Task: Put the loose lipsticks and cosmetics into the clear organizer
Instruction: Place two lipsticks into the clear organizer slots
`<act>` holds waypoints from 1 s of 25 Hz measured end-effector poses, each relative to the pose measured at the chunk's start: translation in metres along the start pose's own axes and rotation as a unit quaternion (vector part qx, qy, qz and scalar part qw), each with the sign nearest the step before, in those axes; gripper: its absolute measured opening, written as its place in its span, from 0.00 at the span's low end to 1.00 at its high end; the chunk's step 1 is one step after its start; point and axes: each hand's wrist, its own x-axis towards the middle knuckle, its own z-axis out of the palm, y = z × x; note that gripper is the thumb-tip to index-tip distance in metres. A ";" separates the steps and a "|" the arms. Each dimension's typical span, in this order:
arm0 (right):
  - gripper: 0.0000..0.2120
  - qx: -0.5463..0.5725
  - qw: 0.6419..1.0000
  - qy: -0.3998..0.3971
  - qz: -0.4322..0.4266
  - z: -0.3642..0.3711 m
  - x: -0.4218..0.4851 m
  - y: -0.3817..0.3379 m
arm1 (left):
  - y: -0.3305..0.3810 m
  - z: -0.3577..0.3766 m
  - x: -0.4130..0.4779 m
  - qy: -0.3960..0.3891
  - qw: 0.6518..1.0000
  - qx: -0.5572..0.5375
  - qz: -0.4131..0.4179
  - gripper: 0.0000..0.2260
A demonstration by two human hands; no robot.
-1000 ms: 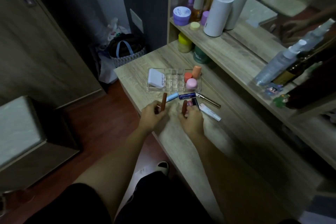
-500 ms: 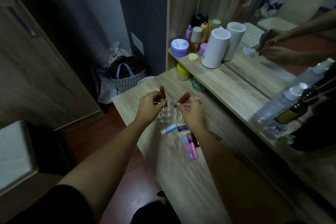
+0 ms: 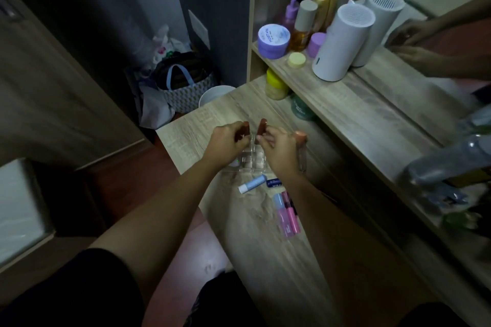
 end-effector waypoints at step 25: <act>0.17 -0.054 0.998 -0.035 -0.017 -0.029 -0.006 0.010 | 0.009 -0.005 -0.016 0.024 0.996 -0.045 -0.080 0.16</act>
